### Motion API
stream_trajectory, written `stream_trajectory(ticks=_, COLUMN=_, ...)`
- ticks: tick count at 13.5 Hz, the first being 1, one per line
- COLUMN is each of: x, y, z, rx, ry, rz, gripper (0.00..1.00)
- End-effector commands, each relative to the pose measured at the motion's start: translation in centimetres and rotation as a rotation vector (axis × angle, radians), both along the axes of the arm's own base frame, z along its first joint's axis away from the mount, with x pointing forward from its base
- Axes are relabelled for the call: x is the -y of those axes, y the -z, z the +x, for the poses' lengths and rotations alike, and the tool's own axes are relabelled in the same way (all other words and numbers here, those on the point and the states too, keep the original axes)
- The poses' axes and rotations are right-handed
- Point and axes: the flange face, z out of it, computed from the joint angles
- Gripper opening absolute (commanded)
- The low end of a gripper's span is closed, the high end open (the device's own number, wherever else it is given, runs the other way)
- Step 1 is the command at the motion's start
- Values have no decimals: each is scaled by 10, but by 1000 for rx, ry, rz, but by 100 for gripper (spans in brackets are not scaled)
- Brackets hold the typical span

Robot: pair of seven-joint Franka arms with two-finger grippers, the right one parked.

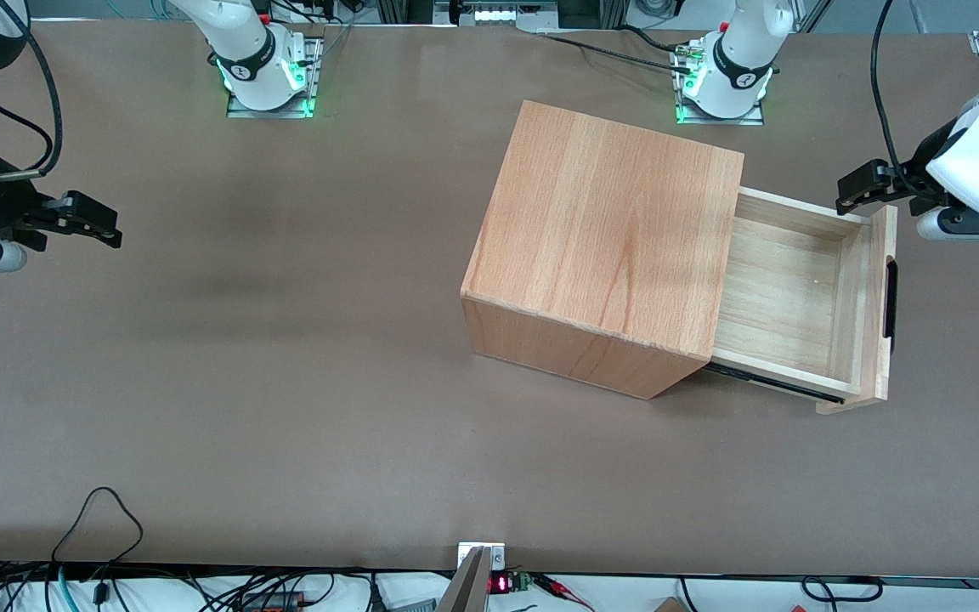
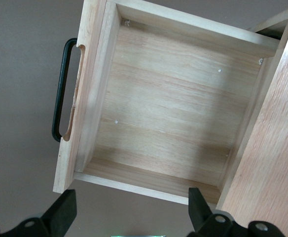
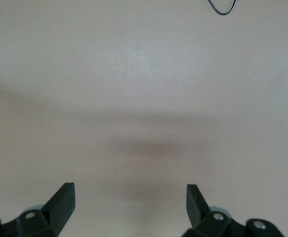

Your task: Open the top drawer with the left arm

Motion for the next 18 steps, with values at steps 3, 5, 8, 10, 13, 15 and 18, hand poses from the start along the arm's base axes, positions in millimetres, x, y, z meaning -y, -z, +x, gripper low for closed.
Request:
stream_trajectory(ticks=3, x=3, y=-3, z=-4, rx=16, ry=3, rz=15, gripper=100)
stream_trajectory(ticks=5, x=1, y=-3, z=-3, rx=16, ry=2, rz=18, gripper=100)
stream_trajectory(ticks=8, x=-1, y=-2, z=-2, rx=15, ry=-1, rz=20, gripper=100)
stream_trajectory(ticks=10, x=-2, y=-3, z=-3, rx=18, ry=0, rz=21, gripper=100)
stream_trajectory(ticks=13, x=-4, y=-11, z=-3, rx=33, ry=8, rz=19, gripper=100)
stream_trajectory(ticks=15, x=-5, y=-14, z=-5, rx=34, ry=8, rz=19, gripper=100)
stream_trajectory(ticks=18, x=-10, y=-15, z=-5, rx=34, ry=-3, rz=12, gripper=100)
